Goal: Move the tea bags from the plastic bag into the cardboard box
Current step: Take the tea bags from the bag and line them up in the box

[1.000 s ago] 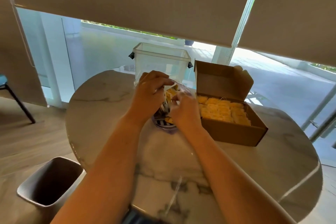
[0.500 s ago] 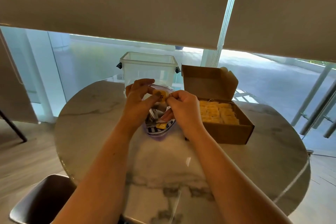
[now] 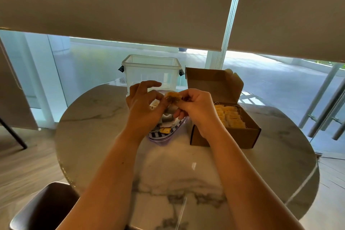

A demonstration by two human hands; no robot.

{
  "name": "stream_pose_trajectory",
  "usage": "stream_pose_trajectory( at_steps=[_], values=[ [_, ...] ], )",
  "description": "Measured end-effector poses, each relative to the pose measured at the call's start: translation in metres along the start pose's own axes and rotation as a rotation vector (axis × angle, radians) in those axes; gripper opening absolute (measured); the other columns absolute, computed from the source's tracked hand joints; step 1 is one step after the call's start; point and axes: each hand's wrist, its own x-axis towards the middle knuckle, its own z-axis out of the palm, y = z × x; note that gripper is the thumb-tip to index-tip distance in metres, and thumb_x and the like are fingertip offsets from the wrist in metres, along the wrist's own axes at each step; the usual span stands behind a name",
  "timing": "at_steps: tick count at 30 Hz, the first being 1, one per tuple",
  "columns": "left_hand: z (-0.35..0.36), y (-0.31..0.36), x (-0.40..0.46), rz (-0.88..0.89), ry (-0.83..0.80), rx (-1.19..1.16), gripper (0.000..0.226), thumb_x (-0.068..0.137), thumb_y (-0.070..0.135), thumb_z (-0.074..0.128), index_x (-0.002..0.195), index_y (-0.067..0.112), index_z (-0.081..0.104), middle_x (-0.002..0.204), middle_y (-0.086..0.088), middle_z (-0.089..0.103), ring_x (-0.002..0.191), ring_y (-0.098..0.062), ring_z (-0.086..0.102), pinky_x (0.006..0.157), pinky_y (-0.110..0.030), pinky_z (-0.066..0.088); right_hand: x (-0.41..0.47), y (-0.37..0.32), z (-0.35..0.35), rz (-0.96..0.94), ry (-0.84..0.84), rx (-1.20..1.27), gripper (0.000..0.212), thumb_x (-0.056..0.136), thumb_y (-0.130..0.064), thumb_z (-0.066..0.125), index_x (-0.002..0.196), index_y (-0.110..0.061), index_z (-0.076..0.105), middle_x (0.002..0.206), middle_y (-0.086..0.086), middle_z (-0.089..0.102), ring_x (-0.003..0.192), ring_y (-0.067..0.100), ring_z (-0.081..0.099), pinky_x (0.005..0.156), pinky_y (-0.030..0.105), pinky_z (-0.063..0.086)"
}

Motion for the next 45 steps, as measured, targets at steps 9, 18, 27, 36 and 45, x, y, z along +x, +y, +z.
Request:
stream_pose_trajectory(
  at_steps=[9, 18, 27, 36, 45],
  values=[
    [0.011, 0.042, -0.007, 0.278, -0.222, 0.374, 0.021, 0.089, 0.041, 0.048, 0.092, 0.035, 0.068, 0.104, 0.012, 0.06, 0.112, -0.015, 0.042, 0.085, -0.033, 0.014, 0.025, 0.013, -0.055, -0.009, 0.407, 0.01, 0.013, 0.087, -0.009, 0.062, 0.082, -0.021, 0.06, 0.079, 0.001, 0.067, 0.056, 0.004, 0.064, 0.054, 0.014, 0.052],
    [0.026, 0.043, -0.012, 0.231, -0.667, 0.433, 0.029, 0.098, 0.041, 0.034, 0.116, 0.036, 0.057, 0.122, 0.013, 0.051, 0.116, -0.013, 0.035, 0.076, -0.034, 0.009, 0.065, 0.045, -0.053, 0.23, 0.188, -0.607, 0.017, 0.084, 0.004, 0.058, 0.092, -0.009, 0.065, 0.081, 0.004, 0.059, 0.07, 0.014, 0.058, 0.053, 0.02, 0.045],
    [0.022, 0.036, -0.011, 0.183, -0.709, 0.245, 0.024, 0.097, 0.037, 0.041, 0.107, 0.03, 0.062, 0.101, 0.017, 0.044, 0.099, 0.0, 0.031, 0.073, -0.028, 0.008, 0.08, 0.052, -0.036, 0.3, 0.217, -0.735, 0.016, 0.088, -0.005, 0.058, 0.104, -0.003, 0.064, 0.105, 0.013, 0.064, 0.096, 0.025, 0.06, 0.073, 0.027, 0.043],
    [0.012, 0.034, -0.006, 0.267, -0.298, 0.08, 0.008, 0.082, 0.021, 0.067, 0.089, 0.019, 0.069, 0.093, 0.0, 0.06, 0.092, -0.002, 0.04, 0.084, -0.007, 0.024, 0.075, 0.056, -0.04, 0.293, 0.276, -0.639, 0.035, 0.082, -0.001, 0.067, 0.111, -0.009, 0.05, 0.097, 0.008, 0.055, 0.093, 0.023, 0.059, 0.066, 0.024, 0.045],
    [-0.006, 0.003, 0.001, 0.099, 0.052, 0.241, 0.023, 0.071, 0.002, 0.053, 0.071, 0.017, 0.071, 0.108, -0.003, 0.063, 0.109, -0.021, 0.046, 0.086, -0.027, 0.03, 0.035, 0.001, -0.03, -0.041, 0.06, -0.316, 0.015, 0.083, -0.016, 0.069, 0.089, -0.019, 0.056, 0.08, -0.002, 0.065, 0.062, 0.013, 0.063, 0.058, 0.027, 0.054]
  ],
)
